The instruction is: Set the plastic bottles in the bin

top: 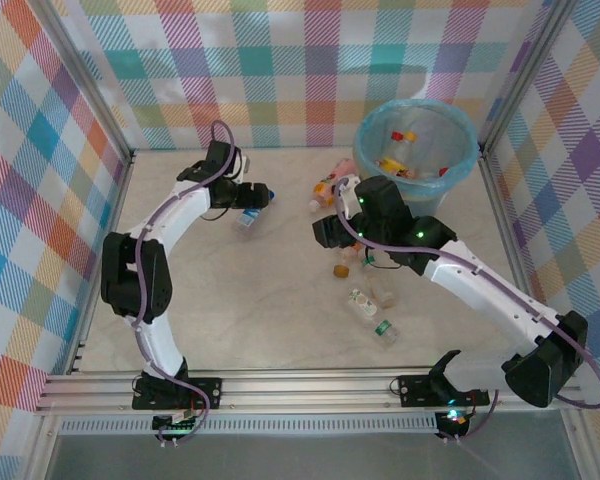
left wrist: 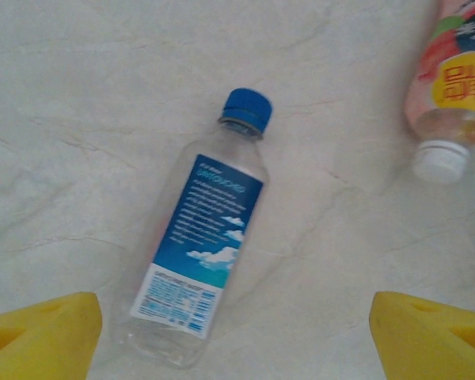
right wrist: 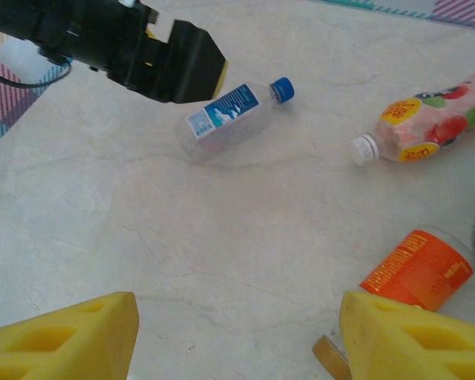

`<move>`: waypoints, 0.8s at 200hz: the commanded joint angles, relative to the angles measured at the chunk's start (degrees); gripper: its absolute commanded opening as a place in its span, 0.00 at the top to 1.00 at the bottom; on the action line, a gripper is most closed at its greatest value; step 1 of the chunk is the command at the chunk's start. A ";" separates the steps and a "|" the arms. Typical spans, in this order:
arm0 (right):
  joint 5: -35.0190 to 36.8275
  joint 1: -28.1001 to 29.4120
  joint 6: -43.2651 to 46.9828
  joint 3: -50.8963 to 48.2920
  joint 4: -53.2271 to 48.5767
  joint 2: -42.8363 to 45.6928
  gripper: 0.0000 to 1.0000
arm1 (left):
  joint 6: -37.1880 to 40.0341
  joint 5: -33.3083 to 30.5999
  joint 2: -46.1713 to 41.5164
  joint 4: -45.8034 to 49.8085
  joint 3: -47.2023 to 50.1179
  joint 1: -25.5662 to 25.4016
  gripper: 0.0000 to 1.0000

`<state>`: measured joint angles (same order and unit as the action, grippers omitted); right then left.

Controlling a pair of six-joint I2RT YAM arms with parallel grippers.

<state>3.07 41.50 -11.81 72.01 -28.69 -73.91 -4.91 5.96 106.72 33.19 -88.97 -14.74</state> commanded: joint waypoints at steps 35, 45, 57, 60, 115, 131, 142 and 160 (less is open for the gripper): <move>-2.12 -0.03 1.13 1.25 2.23 -1.94 0.32 | 3.07 3.24 9.18 5.49 -11.36 0.69 0.13; -1.16 -0.06 1.75 1.22 1.63 -1.79 0.32 | 3.16 2.85 10.11 5.35 -12.15 0.67 0.13; -0.33 -0.02 2.55 0.82 1.36 -1.51 0.32 | 3.80 1.81 11.31 6.19 -13.15 0.68 0.13; -0.11 -0.01 2.77 0.59 1.34 -1.36 0.32 | 3.94 1.58 11.57 6.45 -13.42 0.68 0.13; 4.11 -0.08 4.35 -4.13 3.84 1.31 0.32 | 3.17 2.31 12.41 3.89 -16.22 -6.17 0.17; 4.62 -0.01 5.07 -5.49 5.03 2.39 0.32 | 2.51 2.97 13.82 2.22 -17.68 -8.75 0.19; 5.28 -0.01 5.89 -5.69 4.76 2.79 0.32 | 2.36 3.27 15.20 1.04 -19.06 -10.25 0.21; 6.53 -0.13 7.07 -6.09 4.56 3.73 0.32 | 1.36 4.36 18.86 0.77 -23.12 -12.04 0.22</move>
<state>7.07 41.50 -7.27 66.39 -26.26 -72.60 -2.17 8.23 121.19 35.66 -107.46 -24.60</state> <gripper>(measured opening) 0.679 0.787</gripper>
